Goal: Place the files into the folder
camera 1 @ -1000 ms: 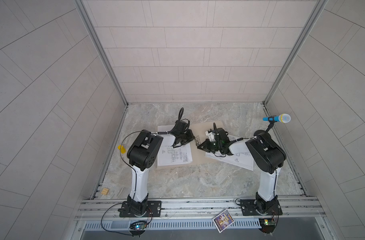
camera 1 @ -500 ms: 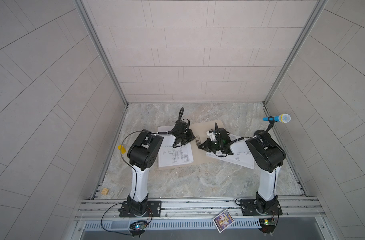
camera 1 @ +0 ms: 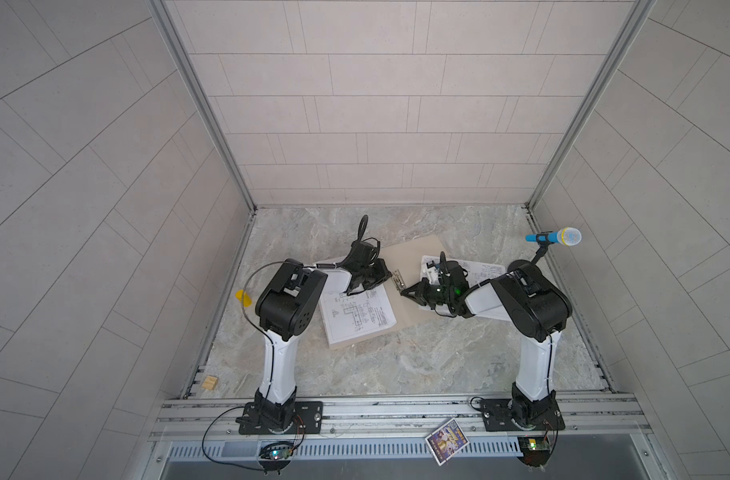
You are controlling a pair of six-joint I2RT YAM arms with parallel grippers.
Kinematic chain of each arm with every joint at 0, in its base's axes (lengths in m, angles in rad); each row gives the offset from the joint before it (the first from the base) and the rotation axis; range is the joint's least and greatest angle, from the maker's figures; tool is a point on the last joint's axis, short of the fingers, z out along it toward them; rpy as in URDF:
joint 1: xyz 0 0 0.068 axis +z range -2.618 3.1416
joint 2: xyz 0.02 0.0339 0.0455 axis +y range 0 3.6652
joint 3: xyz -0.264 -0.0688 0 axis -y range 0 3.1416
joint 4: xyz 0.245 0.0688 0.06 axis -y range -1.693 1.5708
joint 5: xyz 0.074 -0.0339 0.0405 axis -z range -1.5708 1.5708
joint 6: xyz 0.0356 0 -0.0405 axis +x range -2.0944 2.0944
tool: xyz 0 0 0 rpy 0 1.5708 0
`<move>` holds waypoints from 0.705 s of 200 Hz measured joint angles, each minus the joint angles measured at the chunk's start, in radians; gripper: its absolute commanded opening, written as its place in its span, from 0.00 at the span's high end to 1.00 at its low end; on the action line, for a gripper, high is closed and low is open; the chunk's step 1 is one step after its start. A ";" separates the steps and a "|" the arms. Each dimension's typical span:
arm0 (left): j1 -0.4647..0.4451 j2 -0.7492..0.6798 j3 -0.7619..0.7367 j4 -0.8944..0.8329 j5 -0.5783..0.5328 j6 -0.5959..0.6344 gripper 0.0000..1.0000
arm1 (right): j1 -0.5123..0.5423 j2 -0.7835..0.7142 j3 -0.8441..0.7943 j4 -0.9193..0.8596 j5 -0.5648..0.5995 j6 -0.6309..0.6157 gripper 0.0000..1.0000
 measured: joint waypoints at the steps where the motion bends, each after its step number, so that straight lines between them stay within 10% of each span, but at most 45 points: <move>1: 0.000 0.000 0.000 0.000 0.000 0.000 0.98 | 0.000 0.000 0.000 0.000 0.000 0.000 1.00; 141: -0.026 0.054 0.119 -0.088 -0.040 0.047 1.00 | 0.054 -0.010 0.068 -0.109 0.082 -0.014 1.00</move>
